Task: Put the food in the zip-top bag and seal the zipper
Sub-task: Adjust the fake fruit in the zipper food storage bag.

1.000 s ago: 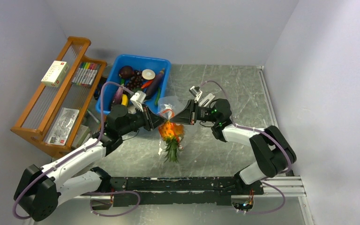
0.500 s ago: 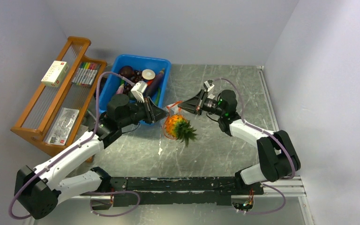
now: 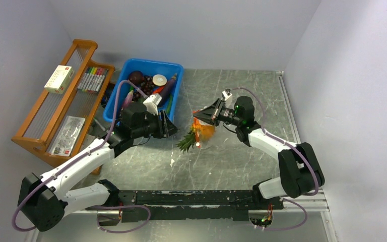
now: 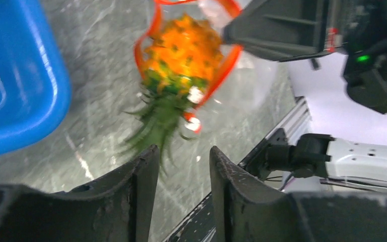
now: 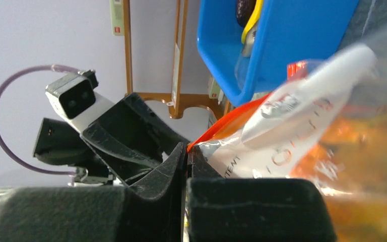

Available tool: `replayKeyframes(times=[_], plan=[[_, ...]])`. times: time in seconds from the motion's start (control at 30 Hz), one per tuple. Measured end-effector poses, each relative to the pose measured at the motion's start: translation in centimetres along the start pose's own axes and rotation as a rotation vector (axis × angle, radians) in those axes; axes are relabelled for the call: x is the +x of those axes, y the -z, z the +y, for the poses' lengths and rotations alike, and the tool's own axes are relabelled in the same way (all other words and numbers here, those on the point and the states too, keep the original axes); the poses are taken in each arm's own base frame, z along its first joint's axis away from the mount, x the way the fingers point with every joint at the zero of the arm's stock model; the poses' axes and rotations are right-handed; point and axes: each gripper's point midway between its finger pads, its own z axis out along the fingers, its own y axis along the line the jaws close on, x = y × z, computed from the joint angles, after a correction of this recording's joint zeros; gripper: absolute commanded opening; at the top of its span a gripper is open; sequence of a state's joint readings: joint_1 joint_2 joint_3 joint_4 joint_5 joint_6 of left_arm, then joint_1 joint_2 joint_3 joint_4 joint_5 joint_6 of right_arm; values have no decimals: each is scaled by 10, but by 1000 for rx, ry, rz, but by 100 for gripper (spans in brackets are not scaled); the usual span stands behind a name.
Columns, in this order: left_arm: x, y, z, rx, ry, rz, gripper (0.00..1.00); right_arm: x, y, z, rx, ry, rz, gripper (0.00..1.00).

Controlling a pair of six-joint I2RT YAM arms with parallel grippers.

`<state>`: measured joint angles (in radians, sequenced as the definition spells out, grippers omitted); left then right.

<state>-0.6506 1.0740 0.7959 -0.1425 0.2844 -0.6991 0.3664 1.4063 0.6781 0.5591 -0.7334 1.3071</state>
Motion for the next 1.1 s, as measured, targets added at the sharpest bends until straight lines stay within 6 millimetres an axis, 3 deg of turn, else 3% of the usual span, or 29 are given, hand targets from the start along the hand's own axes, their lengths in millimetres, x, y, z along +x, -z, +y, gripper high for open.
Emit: replayKeyframes(times=[0.1,0.23,0.43,0.67,0.8,0.93,1.1], plan=[[9,2,16,-72,-6,29,43,4,2,1,-5,23,24,0],[16,12,25,-123,-2,49,64,4,7,16,-8,94,26,0],[15,39,1,-34,-31,34,74,-1,21,65,-90,234,-12,0],[12,62,-9,-14,-36,-7,78,0,25,76,-124,271,-15,0],[21,54,-1,-5,-4,-15,87,0,25,80,-138,280,-15,0],[34,32,8,18,39,14,87,1,24,86,-155,289,-11,0],[33,4,16,1,40,49,85,6,22,102,-198,316,-4,0]])
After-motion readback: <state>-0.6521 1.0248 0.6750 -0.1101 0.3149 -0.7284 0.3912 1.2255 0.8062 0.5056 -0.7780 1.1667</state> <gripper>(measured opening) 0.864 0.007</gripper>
